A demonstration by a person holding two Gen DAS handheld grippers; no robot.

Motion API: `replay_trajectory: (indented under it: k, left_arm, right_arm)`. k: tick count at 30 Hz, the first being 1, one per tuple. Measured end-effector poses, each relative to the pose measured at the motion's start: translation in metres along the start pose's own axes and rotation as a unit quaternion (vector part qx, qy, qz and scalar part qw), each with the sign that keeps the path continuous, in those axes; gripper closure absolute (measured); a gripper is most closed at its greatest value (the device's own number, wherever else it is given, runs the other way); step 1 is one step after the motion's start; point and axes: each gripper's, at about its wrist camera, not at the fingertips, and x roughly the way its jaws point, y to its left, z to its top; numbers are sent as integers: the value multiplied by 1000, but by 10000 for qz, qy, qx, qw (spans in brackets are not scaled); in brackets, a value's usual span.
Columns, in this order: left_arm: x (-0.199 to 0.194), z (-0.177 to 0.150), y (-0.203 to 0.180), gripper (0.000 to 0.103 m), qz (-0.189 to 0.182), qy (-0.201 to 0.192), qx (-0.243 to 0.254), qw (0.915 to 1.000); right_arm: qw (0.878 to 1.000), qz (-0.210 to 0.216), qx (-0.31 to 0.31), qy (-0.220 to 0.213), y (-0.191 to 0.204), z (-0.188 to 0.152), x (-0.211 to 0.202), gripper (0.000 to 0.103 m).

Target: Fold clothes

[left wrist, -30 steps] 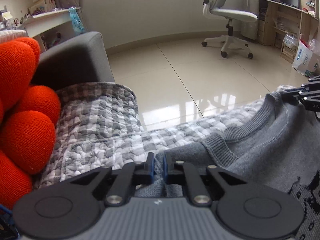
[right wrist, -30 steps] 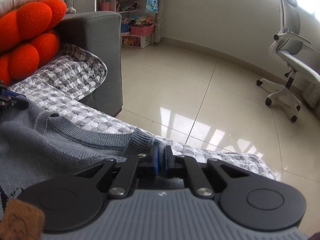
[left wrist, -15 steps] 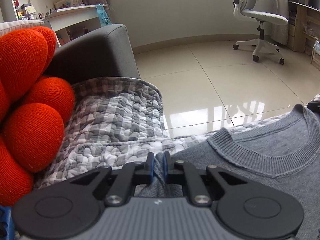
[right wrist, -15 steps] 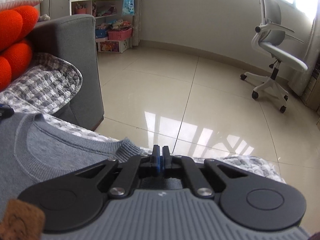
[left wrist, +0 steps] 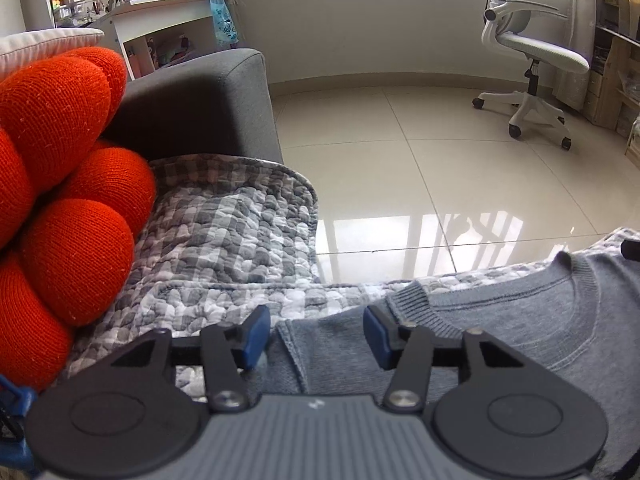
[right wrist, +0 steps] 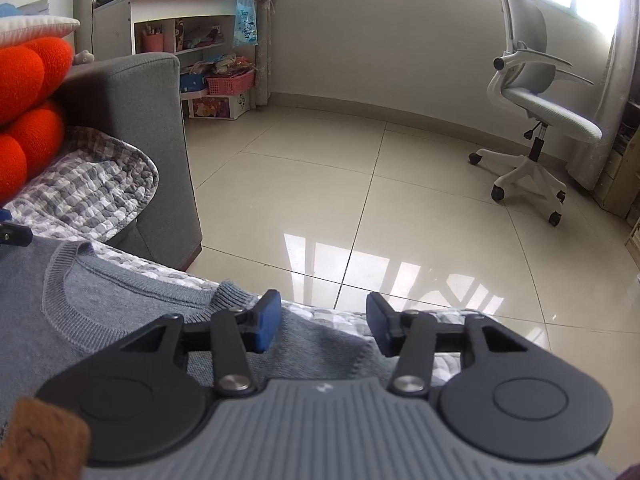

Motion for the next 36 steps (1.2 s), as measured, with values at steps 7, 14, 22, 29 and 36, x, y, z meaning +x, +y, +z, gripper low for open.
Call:
replay_trajectory:
  k: [7, 14, 22, 29, 36]
  left_arm:
    - [-18, 5, -51, 45, -771, -129, -164, 9968]
    - [-16, -3, -111, 44, -1406, -283, -247, 9893]
    - [-1, -32, -170, 45, -2343, -491, -221, 9707]
    - [3, -49, -195, 41, -2663, -738, -98, 9610]
    - [3, -53, -202, 29, -2661, -811, 59, 9605]
  right_arm:
    - [9967, 46, 805, -55, -64, -15, -32, 50]
    - [9911, -33, 1327, -79, -103, -41, -52, 49]
    - [9773, 218, 2103, -157, -134, -78, -68, 49]
    - [9622, 435, 2672, -314, -147, -105, -76, 59]
    - [9631, 211, 2607, -640, -149, -97, -86, 100]
